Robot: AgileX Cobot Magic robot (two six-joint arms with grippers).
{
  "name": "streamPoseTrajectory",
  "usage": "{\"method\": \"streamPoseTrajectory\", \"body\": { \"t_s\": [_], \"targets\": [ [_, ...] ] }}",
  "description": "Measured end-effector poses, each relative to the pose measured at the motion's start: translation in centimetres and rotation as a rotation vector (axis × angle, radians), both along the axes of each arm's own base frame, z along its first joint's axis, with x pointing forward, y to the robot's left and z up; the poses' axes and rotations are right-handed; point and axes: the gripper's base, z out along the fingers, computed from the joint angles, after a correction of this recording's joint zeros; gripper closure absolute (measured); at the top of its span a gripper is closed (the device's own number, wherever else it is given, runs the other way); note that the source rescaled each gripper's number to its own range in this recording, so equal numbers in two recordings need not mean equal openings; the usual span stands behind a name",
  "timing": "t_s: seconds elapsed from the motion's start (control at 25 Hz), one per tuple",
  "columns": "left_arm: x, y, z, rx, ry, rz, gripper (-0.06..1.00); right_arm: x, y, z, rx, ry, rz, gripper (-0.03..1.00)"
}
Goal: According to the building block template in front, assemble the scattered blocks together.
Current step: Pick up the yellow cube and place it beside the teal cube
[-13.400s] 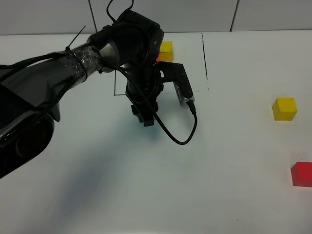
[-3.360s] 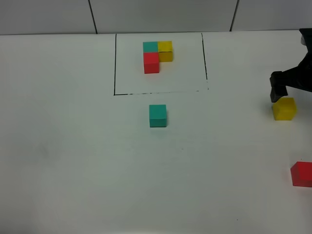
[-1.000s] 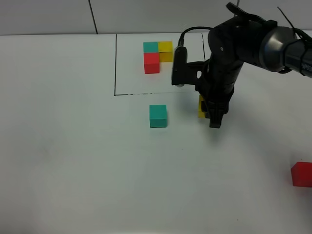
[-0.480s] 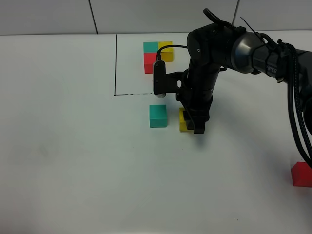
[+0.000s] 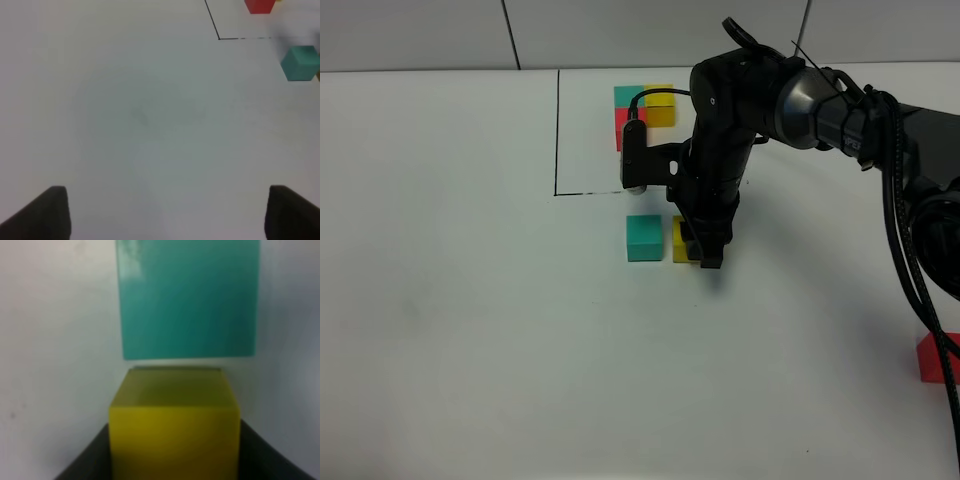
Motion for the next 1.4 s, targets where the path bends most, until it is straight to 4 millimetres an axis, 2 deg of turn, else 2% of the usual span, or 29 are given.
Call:
{"method": "streamPoseTrajectory", "body": {
  "t_s": [0.44,1.4],
  "targets": [
    [0.00,0.00,0.00,0.000,0.000,0.000,0.19,0.31,0.24,-0.69,0.005,0.014,-0.004,0.96],
    [0.00,0.00,0.00,0.001,0.000,-0.001,0.19,0.26,1.02,-0.73,0.020,-0.011,0.012,0.96]
  ]
}}
